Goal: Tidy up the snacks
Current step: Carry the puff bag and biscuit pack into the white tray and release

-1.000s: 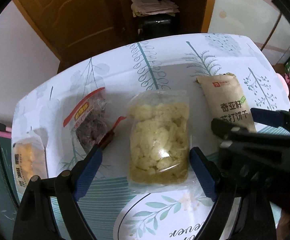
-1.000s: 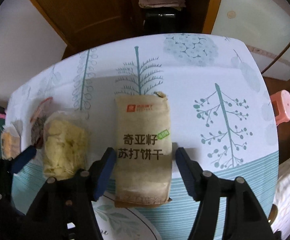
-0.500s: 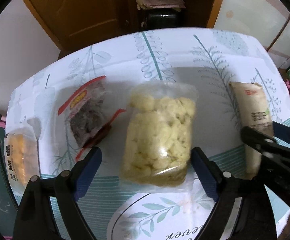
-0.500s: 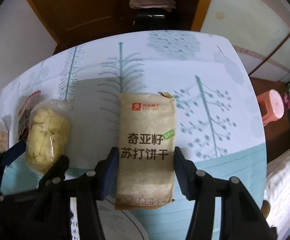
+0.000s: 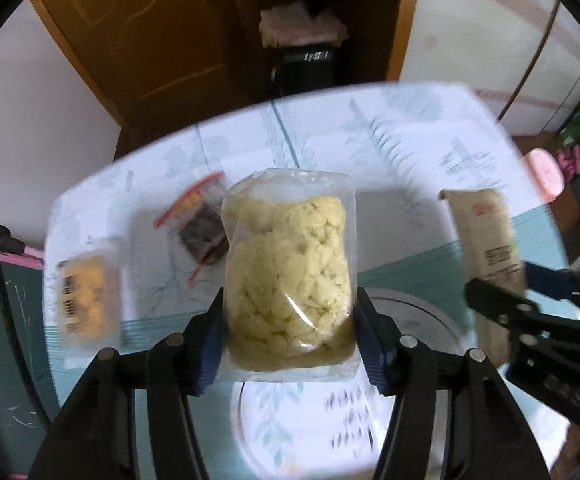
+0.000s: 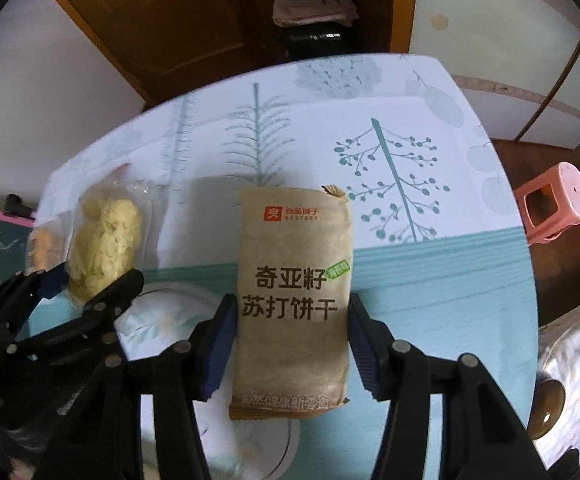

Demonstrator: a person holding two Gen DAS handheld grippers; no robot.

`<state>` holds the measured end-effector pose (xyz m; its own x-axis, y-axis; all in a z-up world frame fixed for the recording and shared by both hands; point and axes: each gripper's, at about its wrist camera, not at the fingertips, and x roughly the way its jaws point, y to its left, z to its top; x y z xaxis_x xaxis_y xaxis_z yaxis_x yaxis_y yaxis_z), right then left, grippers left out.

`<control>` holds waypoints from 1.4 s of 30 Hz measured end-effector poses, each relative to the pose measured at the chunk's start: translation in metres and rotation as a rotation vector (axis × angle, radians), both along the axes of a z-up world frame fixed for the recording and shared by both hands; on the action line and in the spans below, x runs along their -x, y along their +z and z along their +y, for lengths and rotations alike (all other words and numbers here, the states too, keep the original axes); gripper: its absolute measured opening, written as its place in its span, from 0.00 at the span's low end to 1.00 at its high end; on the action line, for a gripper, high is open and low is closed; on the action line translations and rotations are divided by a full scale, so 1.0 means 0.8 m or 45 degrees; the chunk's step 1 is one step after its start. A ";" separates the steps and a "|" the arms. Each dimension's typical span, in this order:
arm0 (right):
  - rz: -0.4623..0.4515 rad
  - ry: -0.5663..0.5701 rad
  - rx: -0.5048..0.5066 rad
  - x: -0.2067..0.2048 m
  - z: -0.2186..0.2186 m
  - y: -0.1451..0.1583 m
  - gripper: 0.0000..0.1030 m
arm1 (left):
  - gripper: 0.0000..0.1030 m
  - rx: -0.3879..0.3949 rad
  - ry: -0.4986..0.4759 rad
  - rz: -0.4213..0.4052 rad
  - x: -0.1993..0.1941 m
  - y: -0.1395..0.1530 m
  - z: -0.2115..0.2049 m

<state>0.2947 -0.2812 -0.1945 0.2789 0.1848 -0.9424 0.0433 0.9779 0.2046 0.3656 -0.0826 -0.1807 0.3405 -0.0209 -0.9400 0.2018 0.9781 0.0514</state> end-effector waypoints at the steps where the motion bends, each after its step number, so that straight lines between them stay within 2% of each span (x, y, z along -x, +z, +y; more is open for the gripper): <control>1: -0.028 0.004 -0.023 0.012 0.000 0.017 0.52 | 0.55 0.019 -0.008 -0.030 0.015 0.024 0.005; 7: -0.185 0.054 -0.128 0.076 0.006 0.104 0.52 | 0.55 0.072 -0.047 -0.191 0.099 0.145 0.052; 10: -0.268 0.111 -0.170 0.123 0.019 0.146 0.52 | 0.55 0.082 -0.057 -0.257 0.154 0.191 0.076; 13: -0.349 0.180 -0.213 0.163 0.038 0.181 0.52 | 0.55 0.065 -0.065 -0.325 0.214 0.222 0.096; 16: -0.426 0.246 -0.231 0.217 0.059 0.203 0.52 | 0.55 0.081 -0.064 -0.360 0.267 0.237 0.118; 21: -0.534 0.327 -0.272 0.301 0.088 0.217 0.52 | 0.55 0.096 -0.013 -0.416 0.343 0.227 0.141; 25: -0.574 0.339 -0.220 0.343 0.107 0.199 0.52 | 0.55 0.101 0.067 -0.430 0.395 0.193 0.152; 29: -0.502 0.355 -0.214 0.369 0.122 0.167 0.52 | 0.55 0.144 0.145 -0.365 0.417 0.154 0.162; 34: -0.406 0.377 -0.198 0.372 0.136 0.138 0.52 | 0.55 0.049 0.170 -0.277 0.420 0.102 0.161; 42: -0.305 0.391 -0.184 0.365 0.157 0.113 0.53 | 0.56 -0.011 0.174 -0.239 0.424 0.073 0.161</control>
